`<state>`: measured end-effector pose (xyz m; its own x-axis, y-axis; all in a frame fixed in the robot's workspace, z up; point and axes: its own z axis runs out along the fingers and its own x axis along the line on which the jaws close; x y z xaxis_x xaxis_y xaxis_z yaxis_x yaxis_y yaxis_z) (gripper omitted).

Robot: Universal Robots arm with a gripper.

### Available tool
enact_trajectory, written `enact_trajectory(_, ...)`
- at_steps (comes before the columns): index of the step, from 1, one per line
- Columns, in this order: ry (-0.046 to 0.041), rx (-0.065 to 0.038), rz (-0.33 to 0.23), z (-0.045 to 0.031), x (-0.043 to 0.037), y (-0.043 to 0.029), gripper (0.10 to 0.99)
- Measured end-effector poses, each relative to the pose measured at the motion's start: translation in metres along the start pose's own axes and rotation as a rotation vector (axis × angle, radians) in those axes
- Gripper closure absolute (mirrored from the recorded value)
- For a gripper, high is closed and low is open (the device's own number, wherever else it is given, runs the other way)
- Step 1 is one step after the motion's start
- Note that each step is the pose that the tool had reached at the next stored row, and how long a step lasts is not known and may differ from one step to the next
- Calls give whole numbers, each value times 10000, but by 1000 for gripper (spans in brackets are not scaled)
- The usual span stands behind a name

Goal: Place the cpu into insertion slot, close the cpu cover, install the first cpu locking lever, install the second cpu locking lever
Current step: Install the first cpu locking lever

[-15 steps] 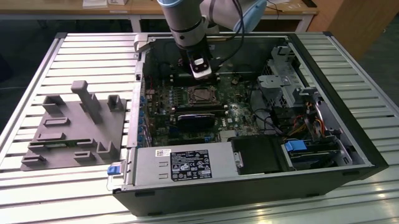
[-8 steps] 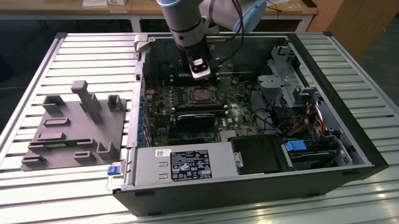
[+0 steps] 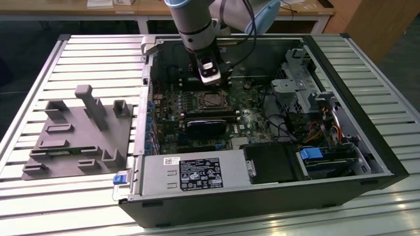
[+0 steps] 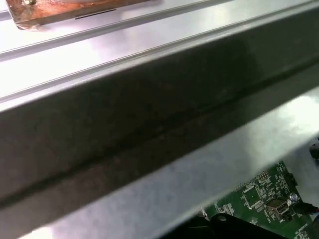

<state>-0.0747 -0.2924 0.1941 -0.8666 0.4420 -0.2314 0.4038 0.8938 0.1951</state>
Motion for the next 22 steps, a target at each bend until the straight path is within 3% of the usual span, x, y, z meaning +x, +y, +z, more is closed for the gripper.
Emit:
enact_trajectory(11,-75,104,273,15,37,69,984)
enact_trajectory(22,-150,252,276,28,42,70,984)
